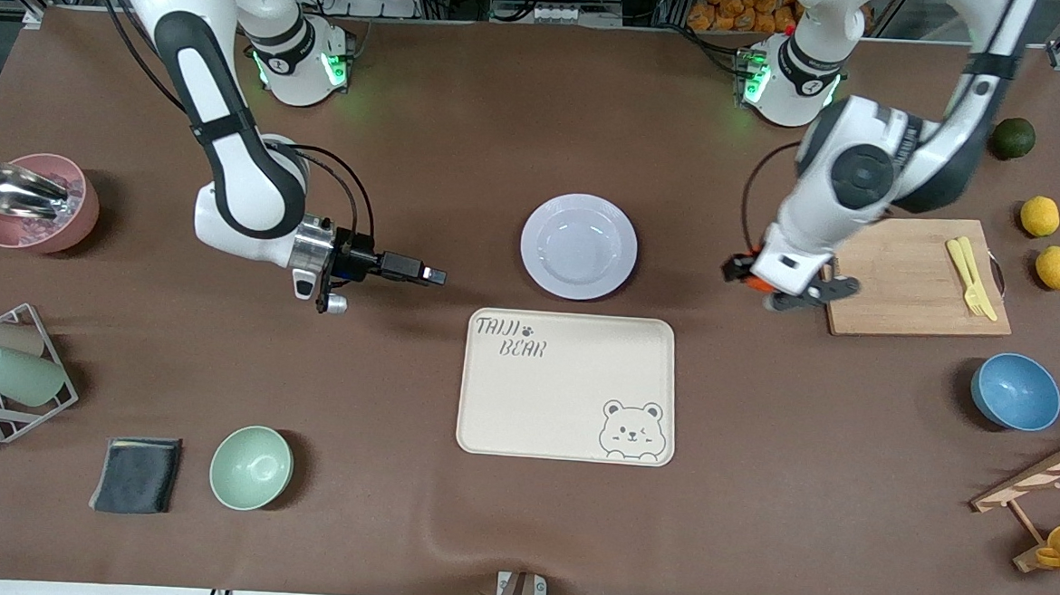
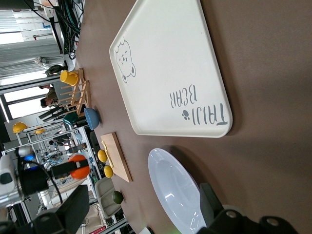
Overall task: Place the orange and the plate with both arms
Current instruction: 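Carry the orange with the left gripper toward the white plate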
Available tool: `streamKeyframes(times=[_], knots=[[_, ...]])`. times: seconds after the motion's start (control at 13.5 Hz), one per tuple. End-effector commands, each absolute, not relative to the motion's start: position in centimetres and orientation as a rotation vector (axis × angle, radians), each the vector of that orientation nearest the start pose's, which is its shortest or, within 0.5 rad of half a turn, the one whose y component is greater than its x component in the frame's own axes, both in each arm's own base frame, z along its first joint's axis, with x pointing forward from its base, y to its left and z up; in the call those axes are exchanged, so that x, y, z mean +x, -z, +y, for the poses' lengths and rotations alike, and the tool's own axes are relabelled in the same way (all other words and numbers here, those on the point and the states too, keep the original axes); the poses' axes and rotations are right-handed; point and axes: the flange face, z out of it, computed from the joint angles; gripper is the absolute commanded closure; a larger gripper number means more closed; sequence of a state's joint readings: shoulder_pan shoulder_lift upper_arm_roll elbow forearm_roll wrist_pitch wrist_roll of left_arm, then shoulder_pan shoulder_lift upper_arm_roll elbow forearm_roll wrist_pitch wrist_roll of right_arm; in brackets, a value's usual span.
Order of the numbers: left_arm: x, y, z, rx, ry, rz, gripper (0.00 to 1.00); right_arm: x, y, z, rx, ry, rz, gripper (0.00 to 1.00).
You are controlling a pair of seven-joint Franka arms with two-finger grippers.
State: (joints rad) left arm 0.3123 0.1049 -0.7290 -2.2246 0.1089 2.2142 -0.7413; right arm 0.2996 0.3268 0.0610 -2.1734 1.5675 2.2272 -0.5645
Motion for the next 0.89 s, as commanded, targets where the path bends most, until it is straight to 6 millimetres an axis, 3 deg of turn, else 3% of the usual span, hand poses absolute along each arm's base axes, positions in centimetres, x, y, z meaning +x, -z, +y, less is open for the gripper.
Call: streamKeyframes(times=[0.0, 0.45, 0.67, 0.82], knots=[[47.2, -34.1, -26.7, -3.090, -0.137, -0.476, 0.94, 50.6, -23.5, 23.1, -2.034, -0.098, 0.333, 0.00], [43.5, -32.8, -36.1, -3.139, -0.255, -0.443, 0.94, 50.4, -22.6, 23.1, -2.031, -0.083, 0.319, 0.00], [41.9, -30.9, -40.1, -3.142, -0.320, -0.418, 0.94, 50.2, -22.3, 23.4, -2.031, -0.084, 0.311, 0.00], [42.0, -29.0, -42.0, -3.125, -0.299, -0.428, 0.94, 50.1, -22.2, 23.6, -2.033, -0.084, 0.307, 0.00]])
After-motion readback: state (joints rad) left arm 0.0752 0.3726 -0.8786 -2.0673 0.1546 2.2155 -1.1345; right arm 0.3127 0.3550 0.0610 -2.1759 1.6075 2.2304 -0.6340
